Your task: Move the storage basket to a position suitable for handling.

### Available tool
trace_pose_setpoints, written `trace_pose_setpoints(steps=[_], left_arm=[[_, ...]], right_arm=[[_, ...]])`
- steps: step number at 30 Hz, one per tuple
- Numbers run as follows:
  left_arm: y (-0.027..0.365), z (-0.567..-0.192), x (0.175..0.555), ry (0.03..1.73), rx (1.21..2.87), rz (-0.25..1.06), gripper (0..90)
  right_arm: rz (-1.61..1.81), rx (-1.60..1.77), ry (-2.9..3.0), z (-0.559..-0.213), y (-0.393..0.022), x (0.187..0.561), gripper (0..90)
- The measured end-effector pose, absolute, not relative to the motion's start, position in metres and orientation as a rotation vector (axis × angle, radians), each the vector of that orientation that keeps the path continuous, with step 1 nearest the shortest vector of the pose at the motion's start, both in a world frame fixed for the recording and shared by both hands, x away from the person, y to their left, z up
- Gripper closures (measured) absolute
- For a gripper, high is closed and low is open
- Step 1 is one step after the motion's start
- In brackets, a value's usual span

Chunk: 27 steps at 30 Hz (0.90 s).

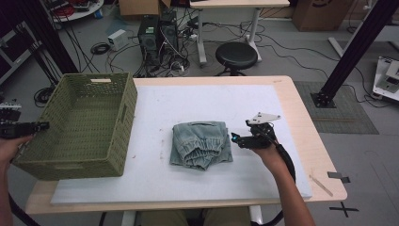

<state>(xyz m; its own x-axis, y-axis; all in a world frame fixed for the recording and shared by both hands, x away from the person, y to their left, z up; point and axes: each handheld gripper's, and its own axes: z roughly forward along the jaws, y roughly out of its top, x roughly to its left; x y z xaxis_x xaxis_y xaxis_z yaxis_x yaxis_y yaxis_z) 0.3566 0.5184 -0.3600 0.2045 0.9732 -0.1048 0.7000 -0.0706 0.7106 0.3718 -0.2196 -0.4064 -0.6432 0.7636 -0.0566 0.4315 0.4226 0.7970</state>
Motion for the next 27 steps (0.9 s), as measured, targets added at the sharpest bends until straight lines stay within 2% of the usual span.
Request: trace_pose_setpoints(steps=[18, 21, 27], left_arm=[[0.511, -0.362, 0.358, 1.542, 1.826, 0.538, 74.0], [0.511, -0.361, 0.358, 1.540, 1.829, 0.547, 67.5], [0.515, -0.349, 0.352, 1.555, 1.732, 0.617, 51.2]], right_arm=[[1.100, 1.013, 2.272, -0.408, -0.216, 0.373, 22.0], [1.102, 1.018, 2.271, -0.409, -0.217, 0.373, 22.0], [1.115, 1.026, 2.262, -0.410, -0.221, 0.372, 22.0]])
